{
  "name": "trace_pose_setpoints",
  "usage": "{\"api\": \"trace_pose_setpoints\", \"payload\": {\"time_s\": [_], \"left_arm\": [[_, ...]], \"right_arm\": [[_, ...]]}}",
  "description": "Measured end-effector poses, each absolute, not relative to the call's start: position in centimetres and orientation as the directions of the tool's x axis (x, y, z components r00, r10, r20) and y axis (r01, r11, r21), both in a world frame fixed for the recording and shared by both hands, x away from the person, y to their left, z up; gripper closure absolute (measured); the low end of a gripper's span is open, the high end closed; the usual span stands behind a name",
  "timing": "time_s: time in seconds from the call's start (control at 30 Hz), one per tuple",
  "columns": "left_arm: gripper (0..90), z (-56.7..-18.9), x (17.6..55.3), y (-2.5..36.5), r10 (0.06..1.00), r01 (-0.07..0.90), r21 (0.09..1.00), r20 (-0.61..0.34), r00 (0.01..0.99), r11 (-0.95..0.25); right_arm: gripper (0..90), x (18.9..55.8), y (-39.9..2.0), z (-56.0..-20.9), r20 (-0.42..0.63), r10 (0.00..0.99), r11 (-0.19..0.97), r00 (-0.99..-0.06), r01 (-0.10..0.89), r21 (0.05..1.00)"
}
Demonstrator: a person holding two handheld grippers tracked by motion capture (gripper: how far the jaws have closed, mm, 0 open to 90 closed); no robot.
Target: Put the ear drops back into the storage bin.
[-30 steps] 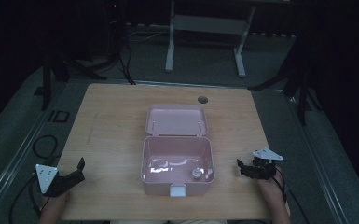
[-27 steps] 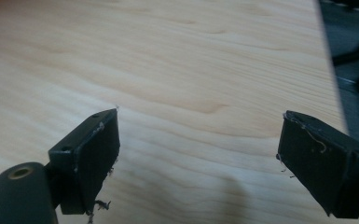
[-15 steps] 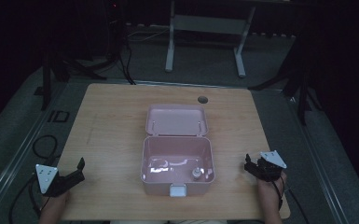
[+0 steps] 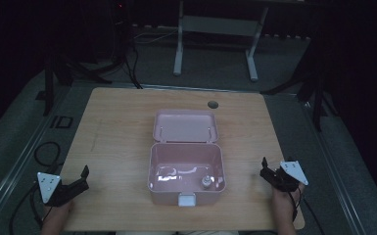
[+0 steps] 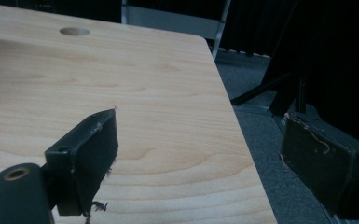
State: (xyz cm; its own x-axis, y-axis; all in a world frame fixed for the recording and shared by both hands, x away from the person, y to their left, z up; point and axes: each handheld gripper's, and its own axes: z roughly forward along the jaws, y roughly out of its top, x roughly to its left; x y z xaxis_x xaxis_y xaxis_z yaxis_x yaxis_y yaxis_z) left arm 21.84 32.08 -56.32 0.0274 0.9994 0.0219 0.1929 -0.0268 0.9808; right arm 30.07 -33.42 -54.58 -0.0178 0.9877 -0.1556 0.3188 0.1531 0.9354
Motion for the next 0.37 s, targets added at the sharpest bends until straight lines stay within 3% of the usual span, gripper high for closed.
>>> {"api": "trace_pose_setpoints", "payload": {"time_s": [0.37], "left_arm": [[1.0,-56.32,21.81,32.08,0.999,0.192,0.981,0.021,0.028,-0.027]], "right_arm": [[11.1,30.08,-33.61,-54.53,-0.145,0.989,0.144,-0.020,0.317,0.937]]}}
